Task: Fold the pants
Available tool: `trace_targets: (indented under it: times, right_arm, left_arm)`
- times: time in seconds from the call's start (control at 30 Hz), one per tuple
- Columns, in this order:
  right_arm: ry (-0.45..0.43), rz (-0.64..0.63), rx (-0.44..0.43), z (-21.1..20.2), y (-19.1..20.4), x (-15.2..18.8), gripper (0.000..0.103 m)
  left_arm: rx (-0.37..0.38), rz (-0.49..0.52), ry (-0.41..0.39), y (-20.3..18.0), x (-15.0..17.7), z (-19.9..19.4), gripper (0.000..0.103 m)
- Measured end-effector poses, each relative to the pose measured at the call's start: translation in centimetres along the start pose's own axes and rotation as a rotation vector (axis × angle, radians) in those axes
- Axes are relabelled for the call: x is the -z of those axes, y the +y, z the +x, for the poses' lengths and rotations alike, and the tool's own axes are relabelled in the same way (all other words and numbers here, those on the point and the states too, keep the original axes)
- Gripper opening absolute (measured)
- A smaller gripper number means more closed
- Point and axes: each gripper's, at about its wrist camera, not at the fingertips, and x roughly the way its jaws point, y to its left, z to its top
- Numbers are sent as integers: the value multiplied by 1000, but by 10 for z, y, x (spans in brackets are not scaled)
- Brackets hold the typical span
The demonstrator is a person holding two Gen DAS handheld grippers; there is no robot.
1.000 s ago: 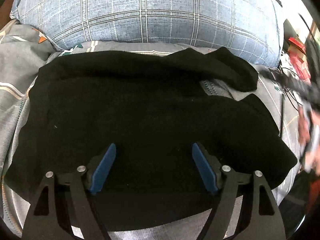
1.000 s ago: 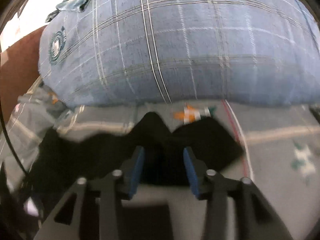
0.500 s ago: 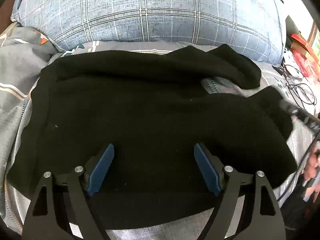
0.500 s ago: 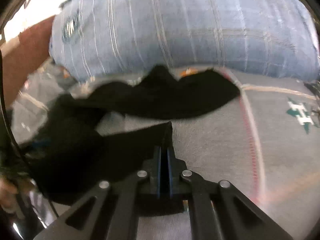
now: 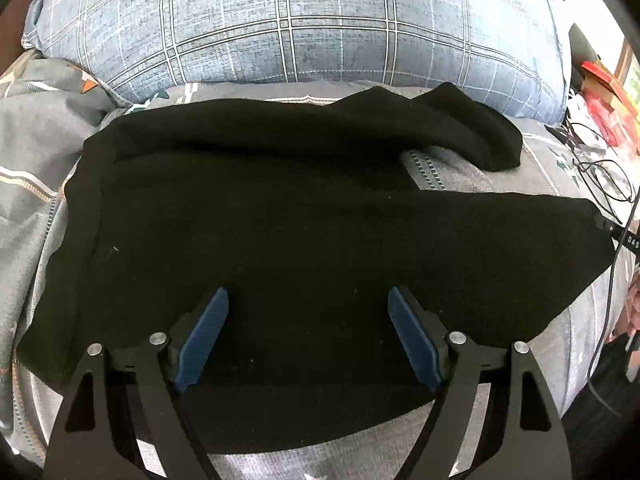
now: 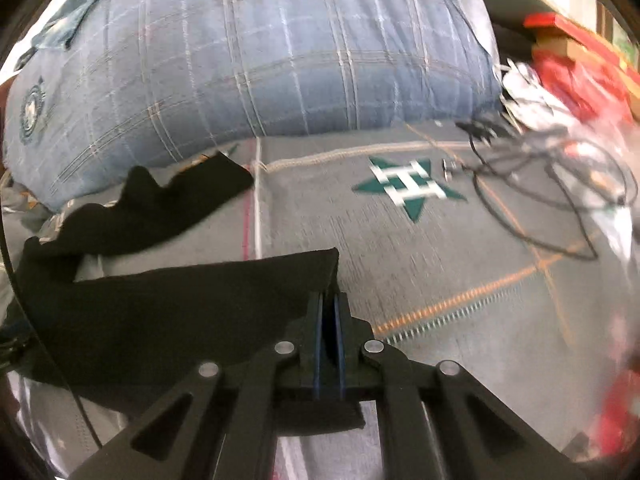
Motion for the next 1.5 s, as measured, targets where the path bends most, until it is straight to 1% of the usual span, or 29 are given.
trace_targets:
  times: [0.07,0.13,0.17,0.27,0.33,0.37,0.43,0.5,0.53,0.57,0.6,0.63,0.67,0.7,0.87,0.97,1.07,1.13,1.23,1.3,1.5]
  right_arm:
    - [13,-11,14,4,3,3,4]
    - [52,-26,29,12,8,7,4]
    - [54,-24,28,17,6,5,5]
    - [39,27,10,10,0,4,13]
    - [1,68,-30,-4,-3,1,19]
    - [-11,69,-41,-9,-2,-1,19]
    - [-57,38,-72,-26,8,-5,20]
    - [-98,7,-105,-39,19,-10,28]
    - [-127,-6,-136,-45,27,-11,33]
    - [-147,-14,-165,-50,32,-12,35]
    - [-169,-23,-216,-54,42,-13,35]
    - [-174,-31,-252,-55,49,-13,37]
    - [-174,-35,-272,-55,55,-12,41]
    - [-170,-46,-299,-54,63,-11,42]
    - [-119,-117,-377,-40,112,2,43]
    - [-93,-138,-423,-32,131,13,43]
    - [-55,-182,-436,-23,153,26,43]
    - [-21,-208,-447,-15,163,33,43]
    - [38,-224,-445,0,172,41,43]
    - [32,-230,-443,-1,174,40,44]
    - [-15,-247,-461,-13,180,21,45]
  left_arm:
    - [-5,2,-4,-1,0,1,84]
    - [-9,2,-9,-2,1,2,85]
    - [-11,0,-13,-2,1,2,85]
    - [-15,1,-18,-3,1,1,85]
    - [-15,-3,-19,-1,1,-1,85]
    - [-14,-10,-21,0,1,-3,85]
    - [-15,-23,-28,5,1,-8,85]
    - [-23,-36,-40,10,1,-12,85]
    - [-30,-47,-51,14,1,-16,85]
    - [-34,-54,-57,16,1,-18,85]
    - [-38,-62,-63,19,1,-20,85]
    - [-42,-69,-68,23,1,-23,85]
    - [-47,-75,-76,26,1,-26,85]
    - [-54,-79,-83,29,2,-28,85]
    - [-91,-106,-100,45,9,-37,85]
    - [-109,-131,-102,56,14,-38,85]
    - [-116,-175,-106,70,23,-38,85]
    - [-115,-211,-94,81,30,-33,85]
    - [-88,-251,-68,92,37,-24,85]
    - [-69,-255,-72,94,38,-25,85]
    - [-68,-258,-104,94,24,-33,85]
